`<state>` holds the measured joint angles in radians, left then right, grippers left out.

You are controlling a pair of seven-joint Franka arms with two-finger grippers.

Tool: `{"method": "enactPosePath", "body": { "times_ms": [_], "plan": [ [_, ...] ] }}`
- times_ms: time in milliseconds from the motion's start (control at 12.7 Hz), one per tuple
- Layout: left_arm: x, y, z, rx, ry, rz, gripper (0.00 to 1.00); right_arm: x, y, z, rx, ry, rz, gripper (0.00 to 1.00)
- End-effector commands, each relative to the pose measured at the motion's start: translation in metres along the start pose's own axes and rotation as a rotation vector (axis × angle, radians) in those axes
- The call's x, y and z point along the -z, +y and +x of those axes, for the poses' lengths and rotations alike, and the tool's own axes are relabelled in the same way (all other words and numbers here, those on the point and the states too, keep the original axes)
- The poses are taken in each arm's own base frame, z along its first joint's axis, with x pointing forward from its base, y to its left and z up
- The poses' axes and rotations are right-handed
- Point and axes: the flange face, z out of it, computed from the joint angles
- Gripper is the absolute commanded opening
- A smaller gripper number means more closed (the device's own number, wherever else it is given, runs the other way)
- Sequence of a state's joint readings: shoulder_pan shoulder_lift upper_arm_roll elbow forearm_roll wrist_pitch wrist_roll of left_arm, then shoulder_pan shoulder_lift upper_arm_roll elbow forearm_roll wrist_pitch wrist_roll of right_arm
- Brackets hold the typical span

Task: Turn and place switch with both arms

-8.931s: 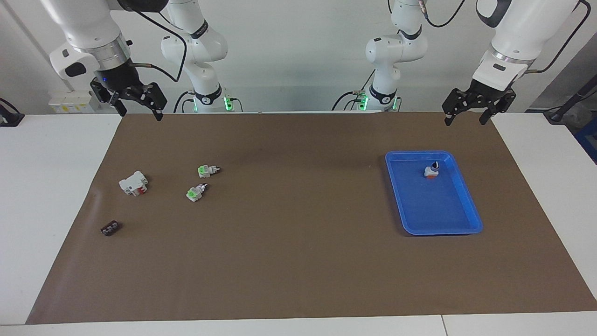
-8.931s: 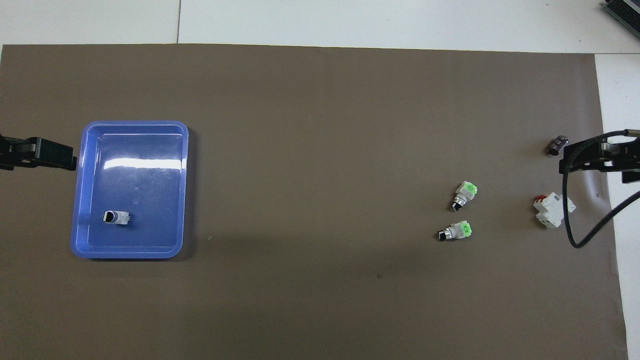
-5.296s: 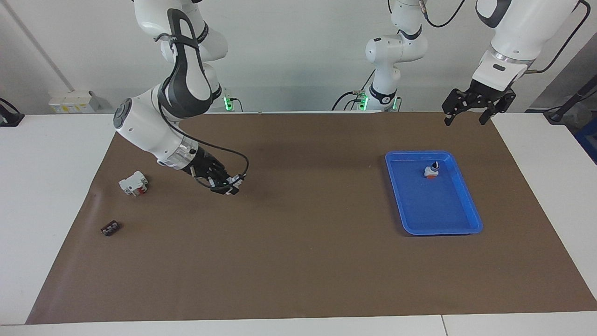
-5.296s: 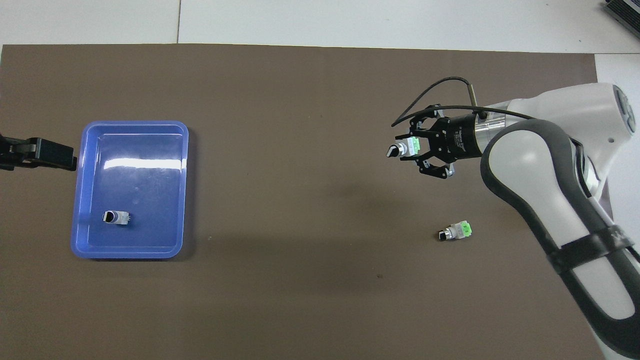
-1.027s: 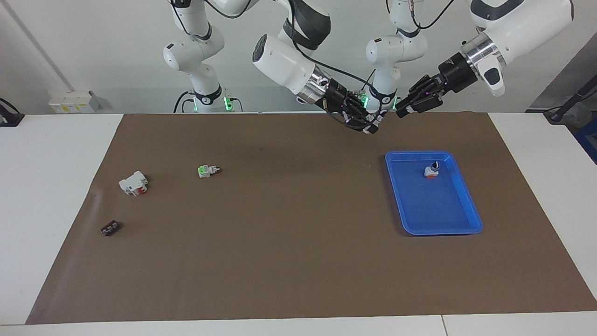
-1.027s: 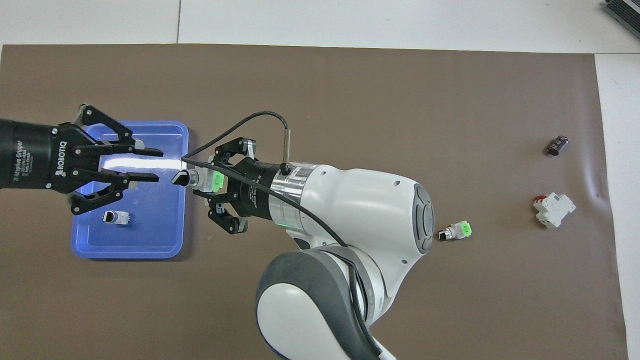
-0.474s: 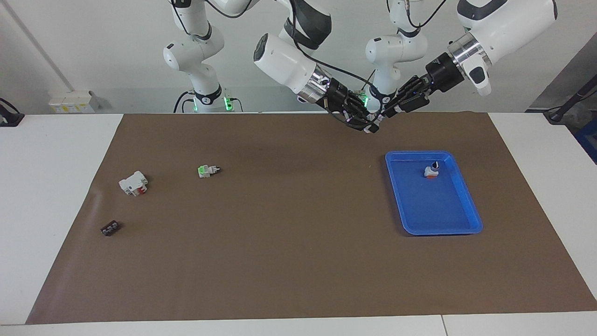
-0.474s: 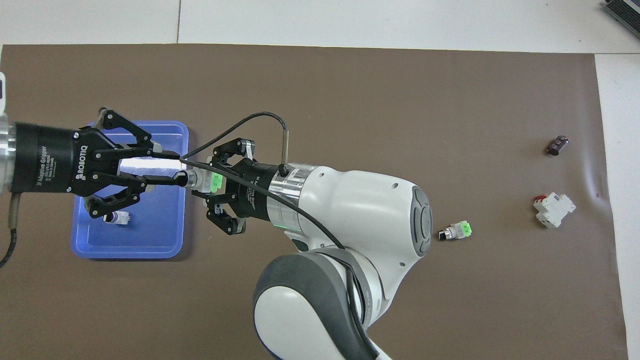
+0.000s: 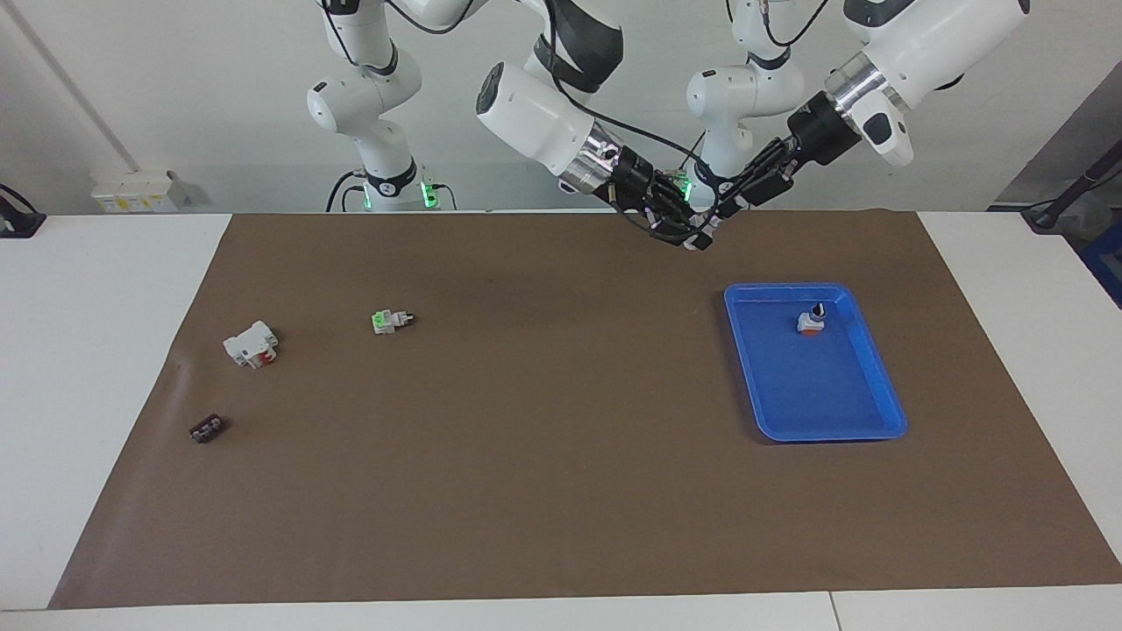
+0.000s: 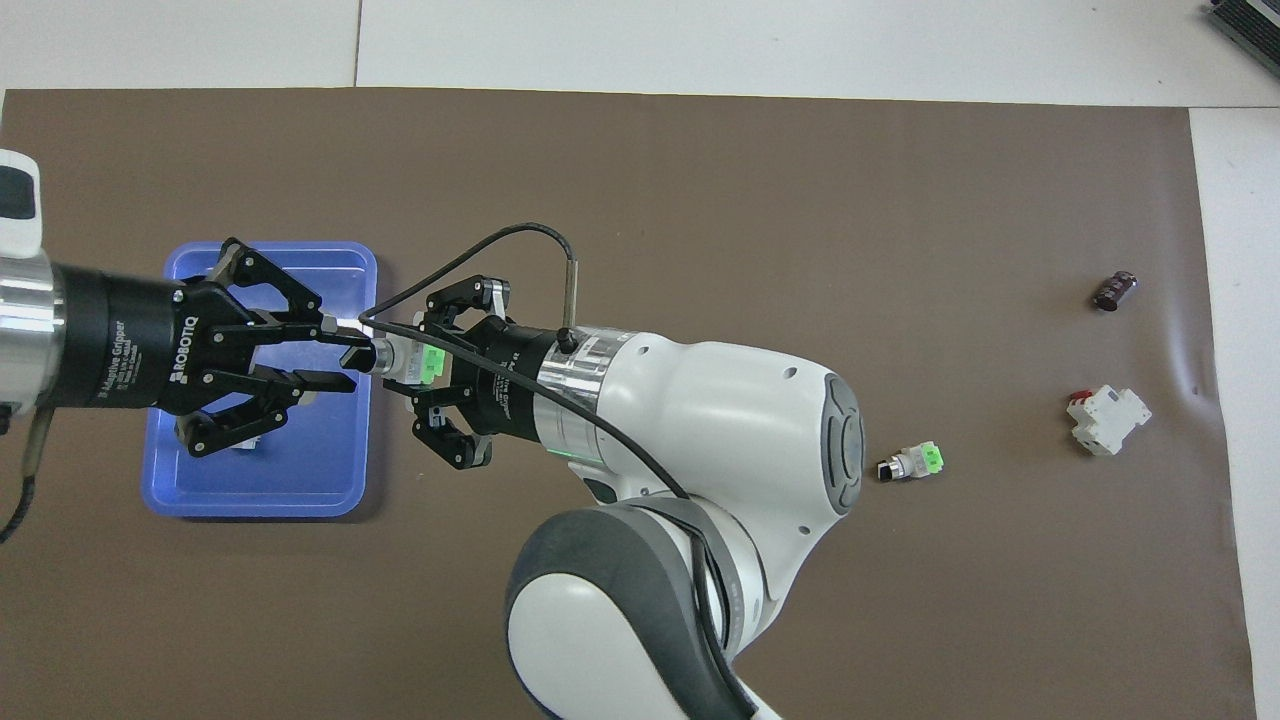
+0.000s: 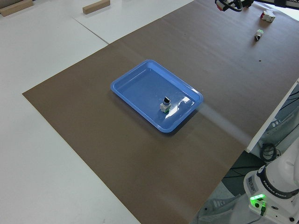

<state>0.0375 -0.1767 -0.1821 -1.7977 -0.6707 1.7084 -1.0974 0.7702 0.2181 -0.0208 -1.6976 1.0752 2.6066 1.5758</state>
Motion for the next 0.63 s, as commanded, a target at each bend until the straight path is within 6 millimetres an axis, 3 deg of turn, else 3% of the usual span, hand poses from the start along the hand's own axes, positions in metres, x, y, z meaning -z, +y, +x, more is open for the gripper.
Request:
{"method": "enactPosePath", "body": {
  "times_ms": [0,553],
  "plan": [
    [-0.005,-0.006,-0.017,0.013,0.058,0.046,0.34,-0.001,-0.002,-0.004,0.017,0.002,0.018,0.0],
    [0.009,-0.008,-0.002,0.053,0.112,0.021,0.3,-0.001,-0.002,-0.004,0.019,0.002,0.018,0.0]
  ]
}}
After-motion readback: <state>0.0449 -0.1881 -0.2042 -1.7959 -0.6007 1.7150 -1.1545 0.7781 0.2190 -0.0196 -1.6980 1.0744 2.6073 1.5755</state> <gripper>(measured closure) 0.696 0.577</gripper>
